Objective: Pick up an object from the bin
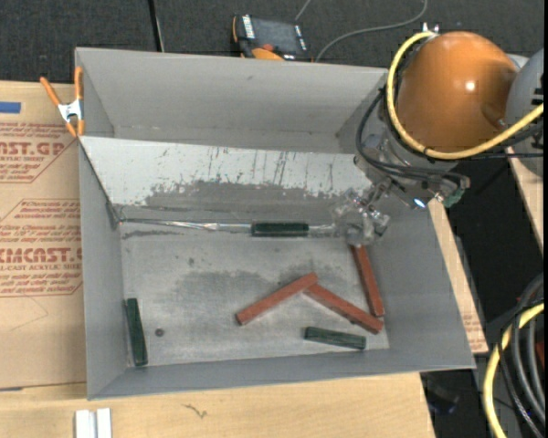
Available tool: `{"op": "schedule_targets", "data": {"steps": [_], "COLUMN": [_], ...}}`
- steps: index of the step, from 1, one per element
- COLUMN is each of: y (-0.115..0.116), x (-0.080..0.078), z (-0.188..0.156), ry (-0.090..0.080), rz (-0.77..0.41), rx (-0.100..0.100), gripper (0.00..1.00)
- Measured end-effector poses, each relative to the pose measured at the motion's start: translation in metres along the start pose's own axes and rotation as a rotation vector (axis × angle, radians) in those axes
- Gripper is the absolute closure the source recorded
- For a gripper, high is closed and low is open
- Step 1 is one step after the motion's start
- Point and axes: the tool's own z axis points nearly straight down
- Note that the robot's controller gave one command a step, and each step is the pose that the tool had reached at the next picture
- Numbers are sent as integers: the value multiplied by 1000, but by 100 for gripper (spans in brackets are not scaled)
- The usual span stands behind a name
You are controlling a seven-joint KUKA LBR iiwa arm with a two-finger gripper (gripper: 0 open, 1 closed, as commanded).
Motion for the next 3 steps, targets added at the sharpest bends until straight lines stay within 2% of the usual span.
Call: {"op": "schedule_targets", "data": {"steps": [1, 2, 3], "y": [1, 90, 93], "x": [0, 39, 47], "z": [2, 104, 85], "ry": [1, 13, 5], "rz": [-1, 99, 110], "rx": [-4, -15, -5], "gripper": [0, 0, 0]}}
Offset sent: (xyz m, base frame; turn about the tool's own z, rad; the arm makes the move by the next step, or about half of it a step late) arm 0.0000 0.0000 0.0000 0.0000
